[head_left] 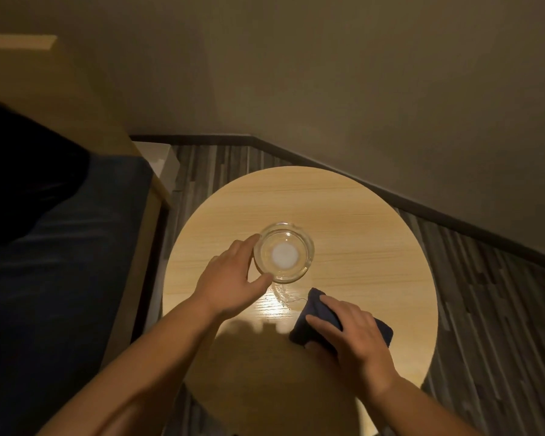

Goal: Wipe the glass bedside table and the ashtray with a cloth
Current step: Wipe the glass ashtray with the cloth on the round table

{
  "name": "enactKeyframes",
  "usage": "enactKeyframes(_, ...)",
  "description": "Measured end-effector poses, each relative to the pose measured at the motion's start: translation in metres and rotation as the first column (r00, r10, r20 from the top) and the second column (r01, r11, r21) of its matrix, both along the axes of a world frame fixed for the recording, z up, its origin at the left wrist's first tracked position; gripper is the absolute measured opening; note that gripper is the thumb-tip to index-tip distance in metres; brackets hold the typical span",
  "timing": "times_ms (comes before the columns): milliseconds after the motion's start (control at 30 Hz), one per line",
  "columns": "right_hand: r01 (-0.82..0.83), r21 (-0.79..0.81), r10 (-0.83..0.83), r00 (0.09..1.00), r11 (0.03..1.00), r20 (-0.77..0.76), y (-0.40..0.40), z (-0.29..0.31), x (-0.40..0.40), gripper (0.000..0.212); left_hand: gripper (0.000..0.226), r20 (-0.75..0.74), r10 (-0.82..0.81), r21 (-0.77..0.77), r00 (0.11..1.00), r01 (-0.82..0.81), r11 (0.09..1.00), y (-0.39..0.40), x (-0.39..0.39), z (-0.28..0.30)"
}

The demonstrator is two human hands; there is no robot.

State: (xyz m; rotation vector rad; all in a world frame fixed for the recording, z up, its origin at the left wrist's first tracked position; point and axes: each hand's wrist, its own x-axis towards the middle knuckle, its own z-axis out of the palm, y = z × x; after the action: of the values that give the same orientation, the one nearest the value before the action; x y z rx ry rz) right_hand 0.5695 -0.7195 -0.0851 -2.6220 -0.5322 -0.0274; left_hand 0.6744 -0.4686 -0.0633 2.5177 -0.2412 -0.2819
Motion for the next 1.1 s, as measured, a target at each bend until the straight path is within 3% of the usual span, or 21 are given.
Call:
enactKeyframes(167, 0.028, -0.055, -0.028, 1.000, 0.998, -0.009, 0.006, 0.001, -0.002, 0.031, 0.072, -0.002, 0.003, 0.034, 1.000, -0.003, 0.999, -0.004, 0.005, 0.001)
enactKeyframes(267, 0.042, -0.060, -0.047, 0.995, 0.997, -0.089, 0.013, 0.009, -0.001, 0.024, 0.074, -0.015, 0.021, 0.049, 1.000, -0.020, 0.999, -0.005, 0.001, 0.003)
enactKeyframes(400, 0.225, 0.124, -0.182, 0.940, 0.966, -0.289, 0.009, 0.030, 0.004, 0.019, 0.067, -0.035, -0.017, 0.053, 0.999, 0.019, 0.998, -0.003, -0.020, 0.002)
enactKeyframes(467, 0.269, 0.201, -0.213, 0.942, 0.942, -0.261, 0.008, 0.055, 0.017, 0.025, 0.068, -0.040, -0.052, 0.069, 0.998, 0.055, 0.996, -0.001, -0.030, 0.000)
enactKeyframes(533, 0.192, 0.215, -0.147, 0.967, 0.958, -0.210, 0.017, 0.079, 0.039, 0.030, 0.069, -0.030, -0.070, 0.077, 0.997, 0.072, 0.994, 0.000, -0.035, -0.002)
enactKeyframes(633, -0.112, -0.038, 0.105, 0.983, 0.993, -0.151, 0.039, 0.084, 0.073, 0.026, 0.070, 0.003, -0.070, 0.071, 0.998, 0.070, 0.995, 0.000, -0.039, -0.006)
enactKeyframes(700, -0.283, -0.265, 0.229, 0.949, 0.922, -0.218, 0.048, 0.072, 0.088, 0.021, 0.074, 0.005, -0.072, 0.067, 0.997, 0.071, 0.995, 0.001, -0.040, -0.007)
enactKeyframes(767, -0.341, -0.397, 0.242, 0.929, 0.852, -0.279, 0.052, 0.063, 0.094, 0.020, 0.078, -0.008, -0.086, 0.067, 0.996, 0.087, 0.994, 0.002, -0.039, -0.009)
enactKeyframes(967, -0.297, -0.491, 0.194, 0.948, 0.819, -0.251, 0.063, 0.059, 0.096, 0.019, 0.079, 0.002, -0.104, 0.070, 0.995, 0.104, 0.992, 0.004, -0.036, -0.017)
enactKeyframes(1100, -0.296, -0.455, 0.213, 0.951, 0.840, -0.225, 0.059, 0.051, 0.095, 0.017, 0.079, 0.013, -0.095, 0.047, 0.995, 0.094, 0.994, 0.005, -0.037, -0.019)
